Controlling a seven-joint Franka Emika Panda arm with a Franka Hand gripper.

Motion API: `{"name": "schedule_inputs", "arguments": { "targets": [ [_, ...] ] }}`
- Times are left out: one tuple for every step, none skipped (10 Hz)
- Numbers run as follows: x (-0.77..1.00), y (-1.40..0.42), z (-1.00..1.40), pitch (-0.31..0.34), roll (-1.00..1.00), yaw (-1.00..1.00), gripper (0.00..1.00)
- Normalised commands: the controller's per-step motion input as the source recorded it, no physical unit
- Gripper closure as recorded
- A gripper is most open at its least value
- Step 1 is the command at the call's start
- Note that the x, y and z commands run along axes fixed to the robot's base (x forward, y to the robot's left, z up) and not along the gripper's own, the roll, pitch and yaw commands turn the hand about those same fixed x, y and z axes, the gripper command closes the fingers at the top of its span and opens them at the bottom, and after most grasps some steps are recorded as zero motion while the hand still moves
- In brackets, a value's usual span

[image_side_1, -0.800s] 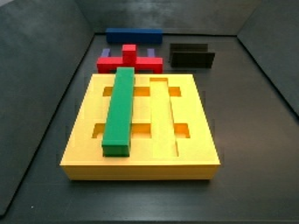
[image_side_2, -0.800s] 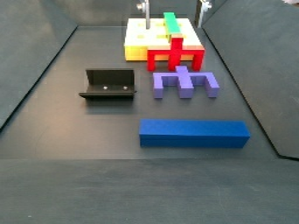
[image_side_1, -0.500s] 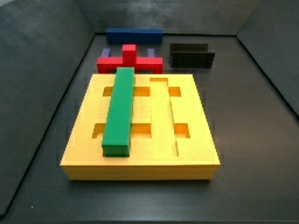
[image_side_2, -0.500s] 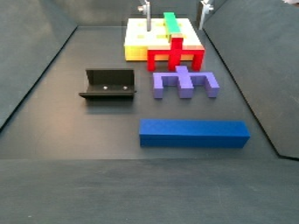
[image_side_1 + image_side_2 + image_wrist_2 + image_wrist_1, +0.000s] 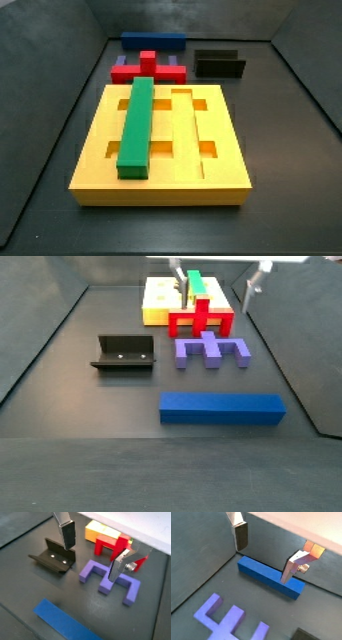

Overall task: Pick up the blue object. Move up. Move to above the board. Insert the blue object.
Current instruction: Pick up the blue object.

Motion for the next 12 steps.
{"name": "schedule_inputs", "arguments": {
  "targets": [
    [-0.27, 0.26, -0.24, -0.084, -0.04, -0.64, 0.00],
    [-0.17, 0.34, -0.25, -0.063, -0.03, -0.61, 0.00],
    [0.00, 0.46, -0.32, -0.054, -0.05, -0.52, 0.00],
    [0.00, 0.35, -0.30, -0.059, -0.04, -0.65, 0.00],
    [0.00, 0.30, -0.29, -0.056, -0.03, -0.71, 0.00],
    [0.04, 0.27, -0.27, -0.034, -0.01, -0.77, 0.00],
    [0.09, 0.24, -0.25, -0.017, -0.01, -0.80, 0.00],
    [0.09, 0.24, -0.23, -0.014, -0.01, -0.81, 0.00],
    [0.03, 0.21, -0.10, -0.049, -0.09, -0.75, 0.00],
    [0.06, 0.19, -0.07, -0.063, -0.11, -0.75, 0.00],
    [0.12, 0.19, -0.07, -0.059, -0.14, -0.72, 0.00],
    [0.08, 0.23, -0.11, -0.034, -0.12, -0.70, 0.00]
  ]
}}
